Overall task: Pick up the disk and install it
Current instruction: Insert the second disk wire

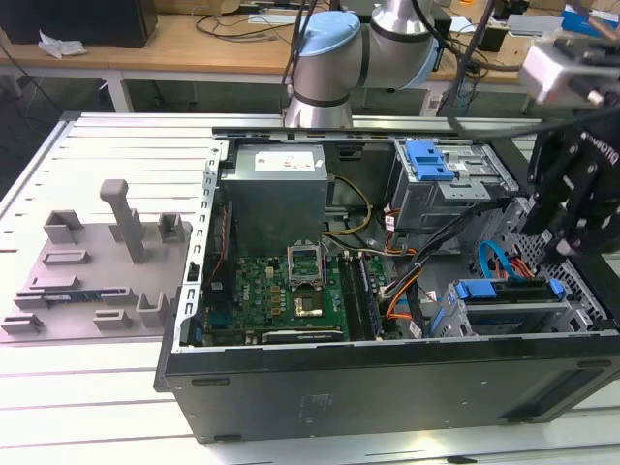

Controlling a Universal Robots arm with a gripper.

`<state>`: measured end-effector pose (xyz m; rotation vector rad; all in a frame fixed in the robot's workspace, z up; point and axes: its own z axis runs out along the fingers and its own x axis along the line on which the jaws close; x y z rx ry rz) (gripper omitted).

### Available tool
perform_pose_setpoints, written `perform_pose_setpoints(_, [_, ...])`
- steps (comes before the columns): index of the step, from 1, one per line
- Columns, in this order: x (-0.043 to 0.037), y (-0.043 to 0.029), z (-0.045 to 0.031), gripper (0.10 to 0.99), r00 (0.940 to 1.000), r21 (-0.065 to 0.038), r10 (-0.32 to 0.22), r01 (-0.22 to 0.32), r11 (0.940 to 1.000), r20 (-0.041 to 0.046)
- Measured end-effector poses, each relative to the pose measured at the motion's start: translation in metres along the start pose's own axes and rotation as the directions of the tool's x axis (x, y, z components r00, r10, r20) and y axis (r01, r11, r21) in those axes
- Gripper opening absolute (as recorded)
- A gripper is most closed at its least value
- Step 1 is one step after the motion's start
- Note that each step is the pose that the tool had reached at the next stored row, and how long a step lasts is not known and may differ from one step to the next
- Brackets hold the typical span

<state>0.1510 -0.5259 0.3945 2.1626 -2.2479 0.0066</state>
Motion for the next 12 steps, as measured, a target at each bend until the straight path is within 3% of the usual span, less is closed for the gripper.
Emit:
perform_pose_setpoints(1, [-0.0012,0.0001,-0.0007,0.333,1.0000,0.000,0.000,0.000,1.0000,-0.0014])
perform_pose_setpoints(5, [-0.0014,0.0001,-0.0008,0.106,1.0000,0.000,-0.001,0.001,1.0000,-0.0027])
perform_pose_setpoints(12, [-0.0014,0.0001,-0.0008,0.106,1.0000,0.000,-0.002,0.002,1.0000,-0.0027])
